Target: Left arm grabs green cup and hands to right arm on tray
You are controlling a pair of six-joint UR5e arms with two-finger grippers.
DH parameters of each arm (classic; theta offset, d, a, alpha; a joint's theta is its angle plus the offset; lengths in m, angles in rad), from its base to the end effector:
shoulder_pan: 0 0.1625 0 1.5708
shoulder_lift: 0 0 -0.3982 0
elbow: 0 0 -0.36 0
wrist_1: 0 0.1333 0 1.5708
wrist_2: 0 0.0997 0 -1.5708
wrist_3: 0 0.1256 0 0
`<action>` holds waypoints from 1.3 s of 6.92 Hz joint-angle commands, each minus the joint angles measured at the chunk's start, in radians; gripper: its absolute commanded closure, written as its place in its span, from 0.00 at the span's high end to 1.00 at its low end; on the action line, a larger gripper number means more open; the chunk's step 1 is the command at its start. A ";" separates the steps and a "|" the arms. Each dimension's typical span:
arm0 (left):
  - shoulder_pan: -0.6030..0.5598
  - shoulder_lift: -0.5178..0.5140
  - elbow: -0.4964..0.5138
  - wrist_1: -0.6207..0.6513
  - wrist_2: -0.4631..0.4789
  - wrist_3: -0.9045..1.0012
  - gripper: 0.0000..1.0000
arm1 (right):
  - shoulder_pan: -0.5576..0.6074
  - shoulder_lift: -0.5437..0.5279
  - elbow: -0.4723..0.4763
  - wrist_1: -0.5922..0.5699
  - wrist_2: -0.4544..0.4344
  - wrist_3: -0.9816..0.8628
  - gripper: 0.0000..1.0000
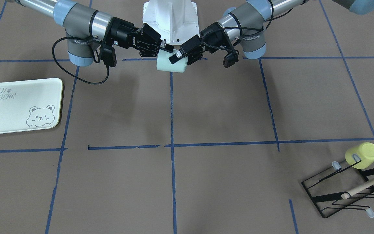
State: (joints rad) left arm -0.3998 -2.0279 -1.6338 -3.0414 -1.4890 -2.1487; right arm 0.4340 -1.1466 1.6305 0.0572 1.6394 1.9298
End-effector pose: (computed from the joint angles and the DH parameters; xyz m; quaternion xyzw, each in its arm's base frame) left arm 0.4616 -0.3509 0.1988 -0.0524 0.8369 -0.2856 0.4640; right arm -0.4362 -0.3396 0.2079 0.0157 -0.8699 0.1625 0.4655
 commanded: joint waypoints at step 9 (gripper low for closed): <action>-0.160 -0.005 0.089 0.041 0.000 -0.005 1.00 | 0.003 -0.028 0.006 -0.010 0.011 0.000 0.00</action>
State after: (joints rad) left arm -0.5137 -2.0318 -1.5607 -3.0212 -1.4888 -2.1528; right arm 0.4351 -1.1608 1.6396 0.0583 1.6437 1.9297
